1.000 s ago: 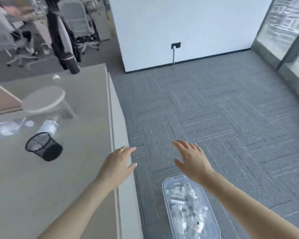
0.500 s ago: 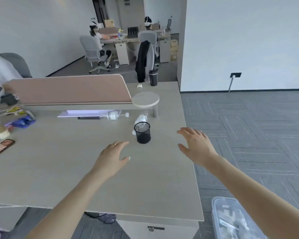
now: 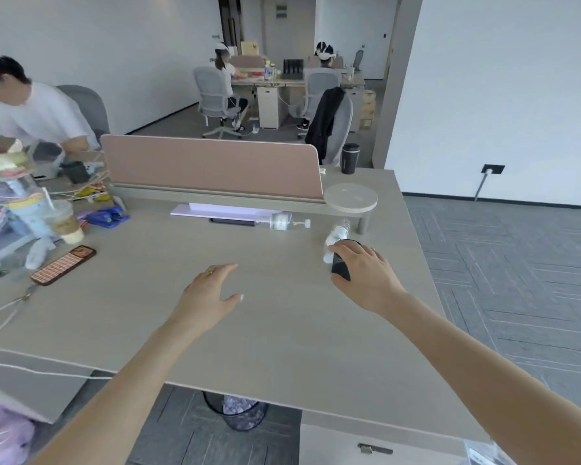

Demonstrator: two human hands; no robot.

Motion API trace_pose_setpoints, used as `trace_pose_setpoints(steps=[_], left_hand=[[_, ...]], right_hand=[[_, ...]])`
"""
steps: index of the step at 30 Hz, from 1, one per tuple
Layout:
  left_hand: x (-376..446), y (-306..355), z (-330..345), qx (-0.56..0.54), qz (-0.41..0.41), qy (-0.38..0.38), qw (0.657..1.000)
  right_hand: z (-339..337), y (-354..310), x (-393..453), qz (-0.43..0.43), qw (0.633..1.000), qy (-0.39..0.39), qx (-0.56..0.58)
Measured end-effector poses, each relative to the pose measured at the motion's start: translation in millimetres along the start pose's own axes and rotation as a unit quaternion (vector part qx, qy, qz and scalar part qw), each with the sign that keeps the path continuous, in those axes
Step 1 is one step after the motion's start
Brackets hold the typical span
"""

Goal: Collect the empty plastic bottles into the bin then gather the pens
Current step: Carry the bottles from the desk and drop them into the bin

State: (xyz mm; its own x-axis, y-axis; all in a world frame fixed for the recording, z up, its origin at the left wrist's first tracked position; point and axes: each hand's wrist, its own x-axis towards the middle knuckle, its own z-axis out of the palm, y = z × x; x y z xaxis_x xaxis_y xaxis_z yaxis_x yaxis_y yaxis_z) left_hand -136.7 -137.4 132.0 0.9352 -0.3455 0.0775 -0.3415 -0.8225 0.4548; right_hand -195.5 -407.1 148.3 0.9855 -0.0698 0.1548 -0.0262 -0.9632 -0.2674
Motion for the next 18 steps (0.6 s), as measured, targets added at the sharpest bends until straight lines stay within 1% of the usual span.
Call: trace_pose_setpoints(steps=[7,14,16,18], left_hand=[[58,-33,0,-0.018,-0.017,-0.008,1.000],[129,-68,-4,-0.017,-0.044,-0.023,0.999],[147,-73,2,-0.025,-0.047,-0.043,0.998],[166,-75,11,-0.016,-0.034,-0.074,0.997]], right_hand=[[11,0,89,0.008,1.000,-0.004,-0.010],[41,6,166,0.011,0.999,-0.042,-0.010],[51,12,178,0.027,0.998,-0.062,-0.011],[62,21,190,0.038,0.996,-0.074,-0.016]])
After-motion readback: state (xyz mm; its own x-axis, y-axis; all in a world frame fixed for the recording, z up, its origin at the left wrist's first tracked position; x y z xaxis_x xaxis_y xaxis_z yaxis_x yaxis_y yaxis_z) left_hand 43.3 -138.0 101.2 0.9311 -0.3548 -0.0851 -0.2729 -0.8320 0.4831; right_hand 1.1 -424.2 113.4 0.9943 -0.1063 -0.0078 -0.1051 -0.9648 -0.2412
